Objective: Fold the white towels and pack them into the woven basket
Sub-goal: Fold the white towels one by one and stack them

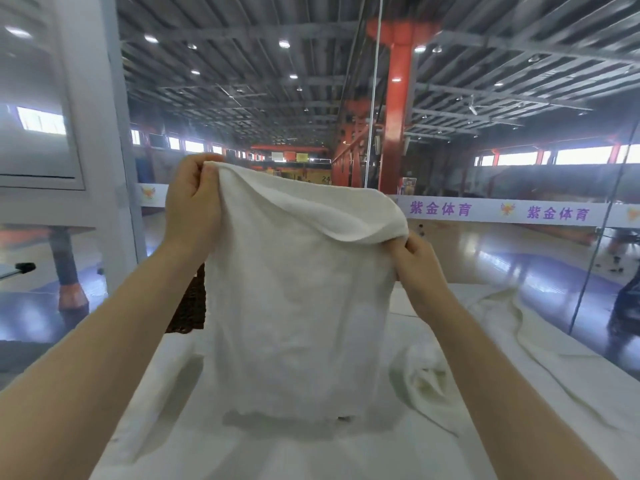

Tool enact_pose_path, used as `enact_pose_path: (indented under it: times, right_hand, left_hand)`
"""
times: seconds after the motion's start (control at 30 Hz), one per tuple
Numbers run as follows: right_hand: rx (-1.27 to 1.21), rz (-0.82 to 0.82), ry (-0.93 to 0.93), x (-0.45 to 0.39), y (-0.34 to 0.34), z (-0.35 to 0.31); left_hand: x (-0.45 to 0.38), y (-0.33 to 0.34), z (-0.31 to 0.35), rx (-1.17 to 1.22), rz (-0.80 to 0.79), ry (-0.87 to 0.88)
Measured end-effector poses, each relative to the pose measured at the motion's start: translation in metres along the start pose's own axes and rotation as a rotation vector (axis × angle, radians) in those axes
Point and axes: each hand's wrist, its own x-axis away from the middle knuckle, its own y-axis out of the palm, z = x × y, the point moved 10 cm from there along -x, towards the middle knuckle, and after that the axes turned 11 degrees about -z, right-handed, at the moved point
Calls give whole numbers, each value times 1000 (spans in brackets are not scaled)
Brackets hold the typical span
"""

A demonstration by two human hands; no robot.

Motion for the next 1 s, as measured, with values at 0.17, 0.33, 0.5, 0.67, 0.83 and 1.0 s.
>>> enact_pose_path:
  times: [0.17, 0.33, 0.5, 0.67, 0.83, 1.0]
  right_hand:
    - [84, -28, -55, -15, 4, -46]
    - [255, -270, -266, -13, 30, -83]
    - [365, -597, -84, -11, 47, -76]
    - [455, -649, -96, -14, 43, -86]
    - [587, -641, -81, -17, 44, -83]
    - [791, -693, -60, -17, 49, -80]
  left_hand:
    - [-10, -3, 26, 7, -10, 37]
    - [-17, -8, 31, -36, -70, 51]
    - [-20, -16, 28, -110, -111, 64]
    - [-26, -26, 27, -161, -109, 52]
    - [-29, -32, 27, -185, -101, 54]
    - [-26, -30, 32, -232, -120, 73]
